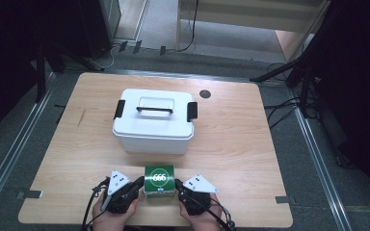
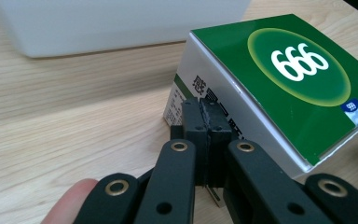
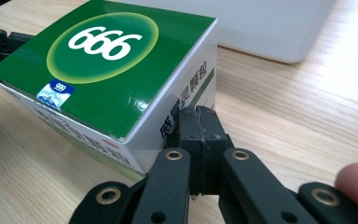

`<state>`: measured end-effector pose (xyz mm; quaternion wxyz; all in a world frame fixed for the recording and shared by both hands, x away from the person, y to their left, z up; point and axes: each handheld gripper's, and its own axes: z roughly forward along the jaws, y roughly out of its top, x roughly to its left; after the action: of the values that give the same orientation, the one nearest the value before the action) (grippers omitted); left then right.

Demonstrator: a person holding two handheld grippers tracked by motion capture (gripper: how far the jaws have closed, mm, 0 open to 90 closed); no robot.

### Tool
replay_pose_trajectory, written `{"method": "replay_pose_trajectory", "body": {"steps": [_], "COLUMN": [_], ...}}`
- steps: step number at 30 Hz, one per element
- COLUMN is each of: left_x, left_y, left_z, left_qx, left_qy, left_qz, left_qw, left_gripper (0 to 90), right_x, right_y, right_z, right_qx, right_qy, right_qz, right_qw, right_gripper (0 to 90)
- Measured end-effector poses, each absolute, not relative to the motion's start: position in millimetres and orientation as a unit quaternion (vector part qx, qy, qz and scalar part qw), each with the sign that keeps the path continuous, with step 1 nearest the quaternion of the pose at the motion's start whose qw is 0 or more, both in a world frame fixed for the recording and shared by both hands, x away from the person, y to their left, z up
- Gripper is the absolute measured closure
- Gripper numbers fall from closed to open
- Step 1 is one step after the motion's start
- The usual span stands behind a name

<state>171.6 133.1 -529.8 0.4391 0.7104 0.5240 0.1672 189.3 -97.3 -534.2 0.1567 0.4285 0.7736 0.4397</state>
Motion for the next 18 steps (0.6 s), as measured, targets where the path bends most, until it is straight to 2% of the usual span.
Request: {"method": "replay_pose_trajectory", "body": {"steps": [18], "left_x": [176.7], "left_y": [92.9], "left_z": [-529.3], "left_qx": [0.726], "left_qy": [0.501], "left_qz": [0.149], "left_qw": [0.447], "left_gripper": [90.0], "right_x": [180.4], "right_y": [-139.2], "right_z": [-531.5], "right_qx": [0.443], "right_qy": [0.771], "right_qz": [0.424], "right_qw": [0.172], "right_gripper": [90.0]}}
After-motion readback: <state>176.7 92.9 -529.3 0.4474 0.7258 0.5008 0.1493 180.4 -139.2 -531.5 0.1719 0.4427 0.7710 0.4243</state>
